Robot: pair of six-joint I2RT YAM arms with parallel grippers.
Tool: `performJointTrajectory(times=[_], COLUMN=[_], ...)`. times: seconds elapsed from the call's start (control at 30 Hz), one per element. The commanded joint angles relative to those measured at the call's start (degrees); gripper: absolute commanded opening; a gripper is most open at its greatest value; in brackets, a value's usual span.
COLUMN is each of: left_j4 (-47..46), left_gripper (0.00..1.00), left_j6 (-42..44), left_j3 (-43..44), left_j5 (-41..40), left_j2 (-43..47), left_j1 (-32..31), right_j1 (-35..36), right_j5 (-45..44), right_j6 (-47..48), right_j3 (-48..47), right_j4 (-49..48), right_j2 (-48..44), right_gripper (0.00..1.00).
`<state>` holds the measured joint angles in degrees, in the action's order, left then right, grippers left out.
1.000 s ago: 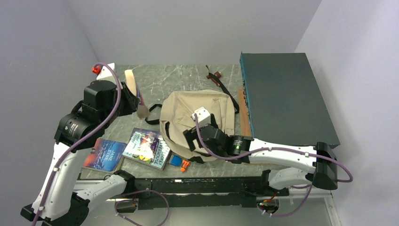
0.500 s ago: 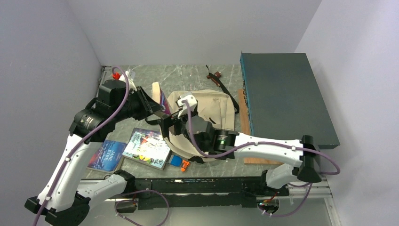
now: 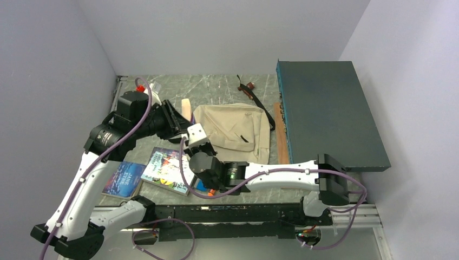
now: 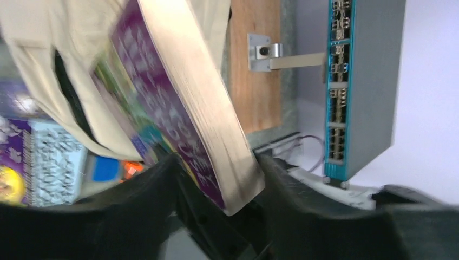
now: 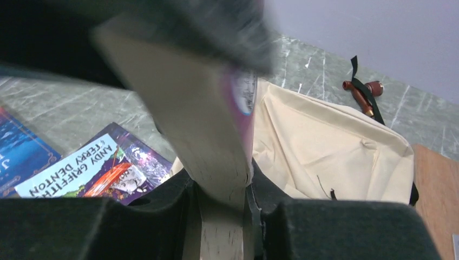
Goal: Pack the student bag
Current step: Pick up the book from the center of the board.
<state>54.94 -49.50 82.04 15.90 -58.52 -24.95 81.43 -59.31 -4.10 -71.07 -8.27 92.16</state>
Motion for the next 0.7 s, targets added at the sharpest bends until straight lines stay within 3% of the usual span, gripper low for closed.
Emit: performJointTrajectory(times=[0.0,0.03,0.17,0.33,0.5,0.67], left_j4=[4.86,4.94,-8.17,-29.14,-50.77,-78.99], left_gripper=[0.90,0.98,1.00,1.00,1.00,1.00], left_j6=[12.62,14.44,14.09,3.13,-10.58,-24.90], left_j3=[13.82,13.65,0.97,-16.31,-26.50,-33.07], left_j5=[-2.71,-3.81,1.78,11.82,23.21,29.42], left_j2=[-0.71,0.80,12.41,24.87,25.93,22.58], left_j1=[4.00,4.54,5.00,5.00,5.00,4.61], right_j1=[-0.50,-1.91,-9.69,-13.79,-15.14,-15.41], right_j5=[5.96,10.38,26.56,32.35,36.80,41.90], right_j6=[-4.21,-8.44,-22.95,-30.43,-36.28,-40.11], right_j3=[2.00,2.03,4.41,7.29,12.39,11.08], right_j4=[-1.77,1.11,5.26,0.98,-12.16,-17.34], right_j2=[-10.49,-12.92,-22.83,-33.13,-41.13,-40.22], right_gripper=[0.00,0.00,0.00,0.00,0.00,0.00])
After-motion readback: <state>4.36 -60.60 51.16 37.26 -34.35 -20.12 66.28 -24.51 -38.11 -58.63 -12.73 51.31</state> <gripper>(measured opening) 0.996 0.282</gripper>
